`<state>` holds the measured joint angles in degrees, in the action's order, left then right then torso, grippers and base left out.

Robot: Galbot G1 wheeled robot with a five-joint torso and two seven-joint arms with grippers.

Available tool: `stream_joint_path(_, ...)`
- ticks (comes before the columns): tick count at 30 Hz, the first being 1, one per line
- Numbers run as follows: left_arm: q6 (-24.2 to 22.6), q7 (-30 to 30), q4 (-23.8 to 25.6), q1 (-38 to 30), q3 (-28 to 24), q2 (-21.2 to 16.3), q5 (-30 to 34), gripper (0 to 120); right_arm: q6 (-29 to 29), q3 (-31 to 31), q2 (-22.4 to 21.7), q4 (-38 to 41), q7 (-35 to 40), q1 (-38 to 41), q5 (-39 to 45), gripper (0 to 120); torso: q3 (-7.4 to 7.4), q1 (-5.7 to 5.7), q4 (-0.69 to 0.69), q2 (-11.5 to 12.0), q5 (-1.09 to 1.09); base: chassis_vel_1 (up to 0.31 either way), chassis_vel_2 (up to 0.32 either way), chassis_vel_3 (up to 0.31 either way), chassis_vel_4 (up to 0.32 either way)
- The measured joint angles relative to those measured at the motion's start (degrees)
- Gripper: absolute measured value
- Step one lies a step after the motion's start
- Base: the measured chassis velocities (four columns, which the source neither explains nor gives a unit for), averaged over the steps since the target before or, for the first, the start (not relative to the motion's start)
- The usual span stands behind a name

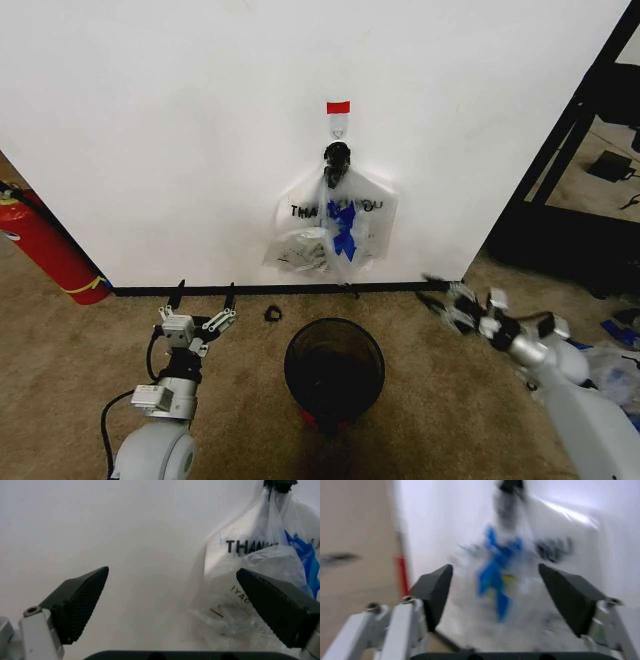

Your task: Pick up the garbage bag from the wall and place it over the trash bin.

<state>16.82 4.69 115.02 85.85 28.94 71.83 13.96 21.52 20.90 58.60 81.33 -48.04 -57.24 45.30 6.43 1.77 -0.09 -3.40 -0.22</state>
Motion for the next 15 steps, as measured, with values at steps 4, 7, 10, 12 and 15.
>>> stream_joint_path(4, 0.2, 0.0, -1.0, -0.7, -0.4, 0.0, -0.1, 100, 5.4, -5.8, 3.9, -4.8, 11.8, 6.1, -13.6, 86, 0.00, 0.00, 0.02, 0.0, 0.00, 0.000, 0.000, 0.000, 0.000)
stream_joint_path(7, 0.2, 0.0, -1.3, -1.0, -0.3, -0.1, 0.0, 100, 5.7, -7.9, 5.2, -6.7, 14.1, 8.7, -16.4, 94, 0.01, 0.00, 0.02, 0.0, 0.00, 0.000, 0.000, 0.000, 0.000)
stream_joint_path(10, 0.3, 0.0, -1.8, -1.2, 0.0, -0.3, 0.2, 100, 5.5, -10.3, 6.7, -8.6, 16.1, 11.9, -18.9, 94, 0.01, 0.00, 0.01, 0.0, 0.00, 0.000, 0.000, 0.000, 0.000)
stream_joint_path(12, 0.6, 0.1, -2.1, -1.3, 0.4, -0.4, 0.3, 100, 5.4, -10.6, 7.5, -9.7, 16.5, 13.9, -22.2, 89, 0.01, 0.00, 0.02, 0.0, 0.00, 0.000, 0.000, 0.000, 0.000)
stream_joint_path(15, 0.8, 0.1, -2.3, -1.3, 0.7, -0.5, 0.5, 100, 5.1, -10.8, 7.8, -10.3, 16.5, 15.1, -24.8, 81, 0.00, 0.00, 0.00, 0.0, -0.01, 0.000, 0.000, 0.000, 0.000)
